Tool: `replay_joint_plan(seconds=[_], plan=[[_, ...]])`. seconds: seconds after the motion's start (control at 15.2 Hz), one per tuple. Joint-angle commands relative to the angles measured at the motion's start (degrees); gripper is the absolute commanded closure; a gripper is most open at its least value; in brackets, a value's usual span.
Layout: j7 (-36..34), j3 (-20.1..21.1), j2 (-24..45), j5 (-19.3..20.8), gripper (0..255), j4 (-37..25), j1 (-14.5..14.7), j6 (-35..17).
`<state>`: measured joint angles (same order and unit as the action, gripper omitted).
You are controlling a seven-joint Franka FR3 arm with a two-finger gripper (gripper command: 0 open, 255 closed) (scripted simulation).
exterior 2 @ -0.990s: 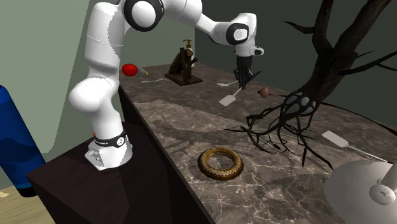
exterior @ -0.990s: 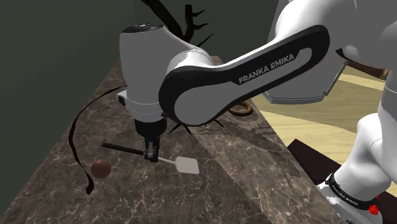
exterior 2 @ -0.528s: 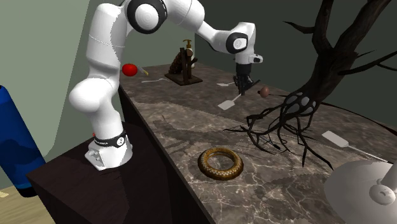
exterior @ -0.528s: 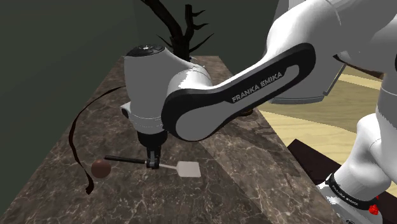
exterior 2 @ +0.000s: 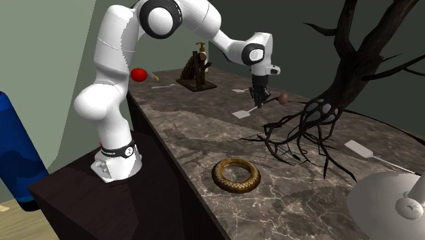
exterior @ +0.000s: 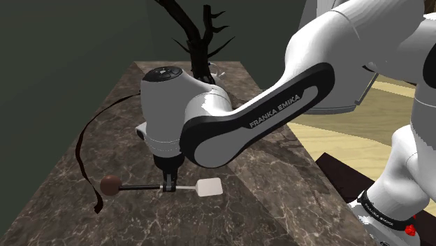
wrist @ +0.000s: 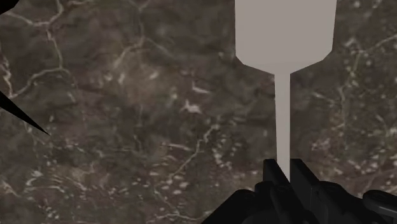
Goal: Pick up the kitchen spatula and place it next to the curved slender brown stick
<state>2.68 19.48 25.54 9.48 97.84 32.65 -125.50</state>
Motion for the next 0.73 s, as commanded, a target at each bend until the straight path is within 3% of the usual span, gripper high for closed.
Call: replay_joint_plan(seconds=[0.0,0.2,0.26,0.66], plan=[[-0.03,0.0,0.02,0.02,255,0.05,0.02,-0.09],[-0.03,0.0,0.02,0.02,255,0.05,0.02,-0.09],[-0.03,0.0,0.02,0.02,0,0.05,0.02,-0.09],[0.23,0.21,-0.97,-0.4,0,-0.48,-0.15,1.39]])
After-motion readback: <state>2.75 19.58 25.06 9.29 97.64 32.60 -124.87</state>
